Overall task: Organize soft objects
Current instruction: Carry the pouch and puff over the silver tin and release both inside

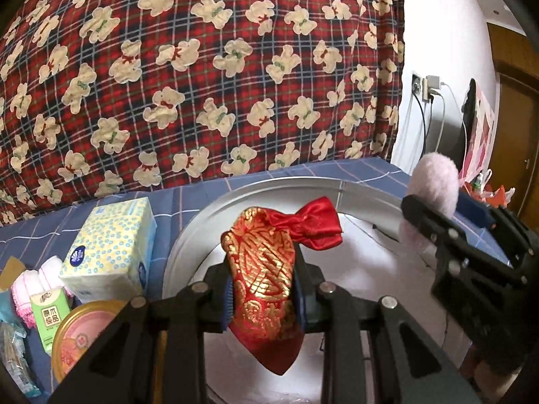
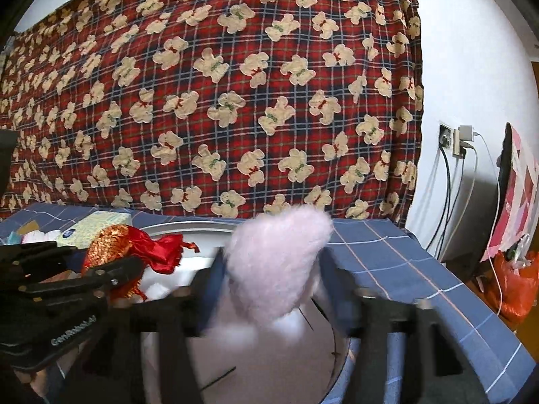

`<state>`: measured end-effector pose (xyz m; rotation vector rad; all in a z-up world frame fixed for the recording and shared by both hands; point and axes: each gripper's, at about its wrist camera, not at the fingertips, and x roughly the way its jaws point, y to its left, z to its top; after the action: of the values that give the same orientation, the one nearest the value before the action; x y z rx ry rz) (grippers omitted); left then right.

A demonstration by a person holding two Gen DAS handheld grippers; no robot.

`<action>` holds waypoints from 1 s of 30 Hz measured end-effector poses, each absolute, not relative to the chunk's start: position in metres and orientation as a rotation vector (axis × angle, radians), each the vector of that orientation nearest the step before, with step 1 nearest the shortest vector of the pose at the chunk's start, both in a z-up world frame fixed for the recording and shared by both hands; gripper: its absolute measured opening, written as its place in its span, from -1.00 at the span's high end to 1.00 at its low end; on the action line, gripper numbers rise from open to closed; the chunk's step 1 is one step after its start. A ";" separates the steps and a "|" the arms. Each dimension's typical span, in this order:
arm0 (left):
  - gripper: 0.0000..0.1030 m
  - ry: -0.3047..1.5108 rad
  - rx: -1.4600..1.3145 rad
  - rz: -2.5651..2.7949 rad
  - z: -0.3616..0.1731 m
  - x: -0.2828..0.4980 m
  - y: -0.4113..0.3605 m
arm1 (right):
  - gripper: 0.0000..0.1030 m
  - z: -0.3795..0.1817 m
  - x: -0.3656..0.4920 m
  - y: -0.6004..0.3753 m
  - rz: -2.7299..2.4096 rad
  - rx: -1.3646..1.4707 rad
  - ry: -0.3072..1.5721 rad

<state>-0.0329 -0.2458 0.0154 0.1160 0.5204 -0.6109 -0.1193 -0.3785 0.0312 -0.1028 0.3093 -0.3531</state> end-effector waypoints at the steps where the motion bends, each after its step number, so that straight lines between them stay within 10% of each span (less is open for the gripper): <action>1: 0.35 0.522 0.114 -0.614 0.016 -0.033 -0.246 | -0.73 0.032 -0.121 -0.376 -0.358 -0.114 0.296; 11: -0.97 0.446 0.066 -0.597 0.023 -0.043 -0.232 | -0.78 0.045 -0.153 -0.369 -0.415 -0.108 0.119; 30: -0.99 0.354 0.082 -0.494 0.026 -0.053 -0.195 | -0.82 0.046 -0.160 -0.378 -0.468 -0.048 0.108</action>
<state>-0.0535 -0.1952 0.0256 0.0819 0.3539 -0.4937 -0.1600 -0.3782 0.0464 -0.0475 0.1082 -0.4682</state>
